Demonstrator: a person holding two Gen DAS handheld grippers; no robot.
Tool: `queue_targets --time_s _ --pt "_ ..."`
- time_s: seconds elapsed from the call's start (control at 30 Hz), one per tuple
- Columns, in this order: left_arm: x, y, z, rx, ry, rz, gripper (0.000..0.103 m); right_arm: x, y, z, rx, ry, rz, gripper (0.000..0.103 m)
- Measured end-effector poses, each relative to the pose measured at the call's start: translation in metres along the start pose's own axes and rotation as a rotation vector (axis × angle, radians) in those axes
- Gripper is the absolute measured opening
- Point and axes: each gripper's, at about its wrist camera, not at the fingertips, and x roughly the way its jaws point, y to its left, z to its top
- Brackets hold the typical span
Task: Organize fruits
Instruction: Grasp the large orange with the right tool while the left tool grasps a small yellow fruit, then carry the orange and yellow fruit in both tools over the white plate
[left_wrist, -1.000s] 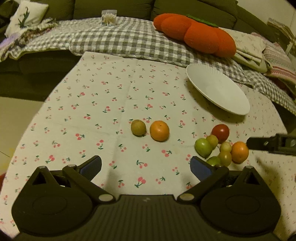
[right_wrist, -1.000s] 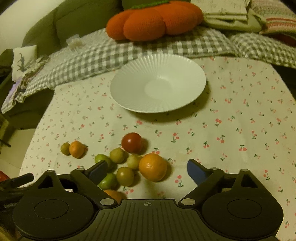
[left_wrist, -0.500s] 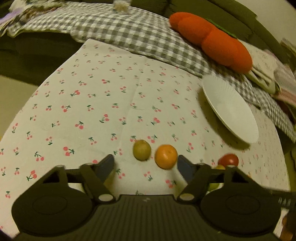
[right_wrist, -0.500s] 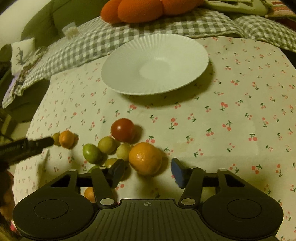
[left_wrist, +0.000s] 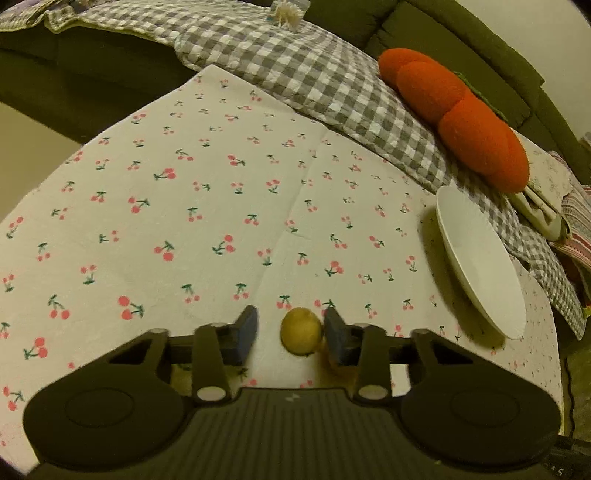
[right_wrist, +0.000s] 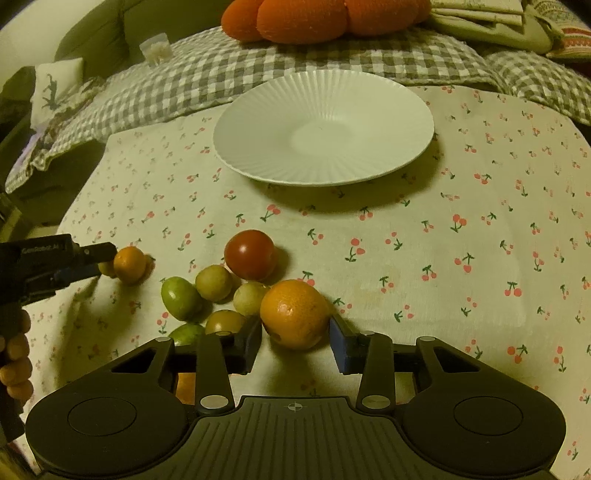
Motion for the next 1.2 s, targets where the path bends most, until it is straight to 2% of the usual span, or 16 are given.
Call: queue_targets --time_s 0.07,0.17,0.3,0.5,0.73,1.2 --pt "0.002 -0.002 -0.001 0.010 -0.006 -0.002 0.032 0.001 0.001 0.000 -0.005 -0.007 0.000 0.038" --pt "0.003 -0.009 -0.004 0.043 -0.009 0.001 0.023 0.002 0.001 0.001 -0.012 -0.013 -0.001 0.038" --pt "0.004 -0.017 -0.008 0.094 -0.027 0.027 0.023 0.004 0.002 0.001 -0.012 -0.026 0.000 0.037" --pt "0.000 -0.015 -0.008 0.093 -0.025 0.033 0.023 -0.004 0.002 0.002 0.003 -0.052 0.001 0.037" --pt "-0.014 -0.019 -0.002 0.074 -0.040 0.002 0.023 -0.019 -0.001 0.005 0.028 -0.092 0.019 0.037" --pt "-0.035 -0.054 0.002 0.118 -0.051 -0.062 0.023 -0.046 -0.011 0.019 0.073 -0.154 0.065 0.037"
